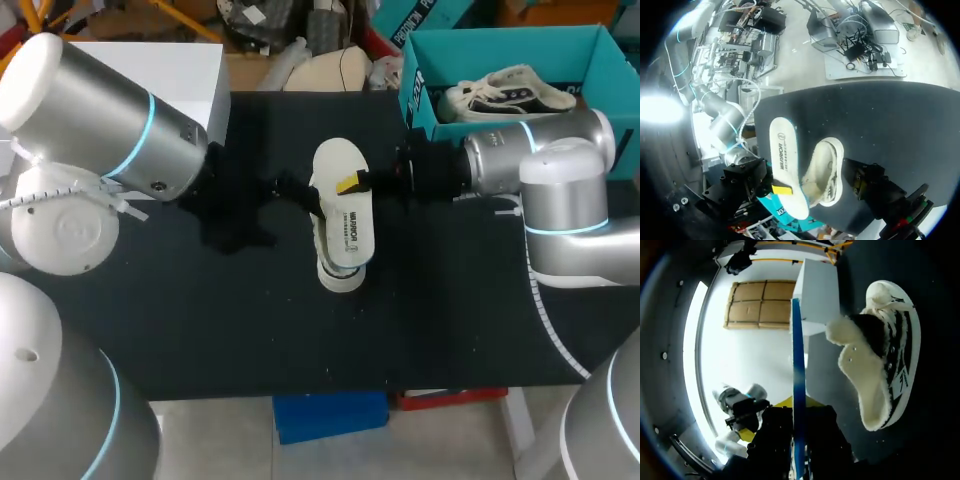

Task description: Take the shoe out of the shoebox, open the shoe tongue, remove and reinsert the insole, then place the shoe into the shoebox

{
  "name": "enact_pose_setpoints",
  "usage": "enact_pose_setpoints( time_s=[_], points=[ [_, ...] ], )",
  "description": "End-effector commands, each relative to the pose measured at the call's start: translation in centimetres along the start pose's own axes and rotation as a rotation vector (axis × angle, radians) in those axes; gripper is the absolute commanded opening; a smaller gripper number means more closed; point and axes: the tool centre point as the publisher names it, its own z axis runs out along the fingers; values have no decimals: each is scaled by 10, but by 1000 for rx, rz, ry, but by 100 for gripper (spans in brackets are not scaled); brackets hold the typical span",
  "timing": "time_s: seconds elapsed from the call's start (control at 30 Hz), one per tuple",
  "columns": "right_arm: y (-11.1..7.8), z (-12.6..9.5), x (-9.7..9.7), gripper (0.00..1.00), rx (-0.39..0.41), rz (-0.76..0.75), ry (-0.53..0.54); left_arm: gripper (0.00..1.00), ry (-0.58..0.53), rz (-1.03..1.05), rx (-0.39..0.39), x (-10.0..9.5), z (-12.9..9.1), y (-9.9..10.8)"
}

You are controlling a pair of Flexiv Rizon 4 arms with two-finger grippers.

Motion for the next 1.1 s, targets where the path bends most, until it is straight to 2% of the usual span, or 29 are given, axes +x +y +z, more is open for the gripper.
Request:
enact_pose_setpoints(
  time_s=[0.03,0.43,0.6,0.83,1.03,1.1],
  points=[
    [0,0,0,0,1,1,-1,100,-414,19,-30,10,-4,-11],
    [0,0,0,0,1,1,-1,100,-414,19,-30,10,-4,-11],
    [0,0,0,0,1,1,-1,100,-628,21,-6,16,2,-15],
    [0,0,0,0,1,1,-1,100,-785,-10,16,14,9,-3],
    [0,0,0,0,1,1,-1,100,-826,-21,1,9,24,10],
    [0,0,0,0,1,1,-1,100,-819,-31,-28,8,30,13]
  ],
)
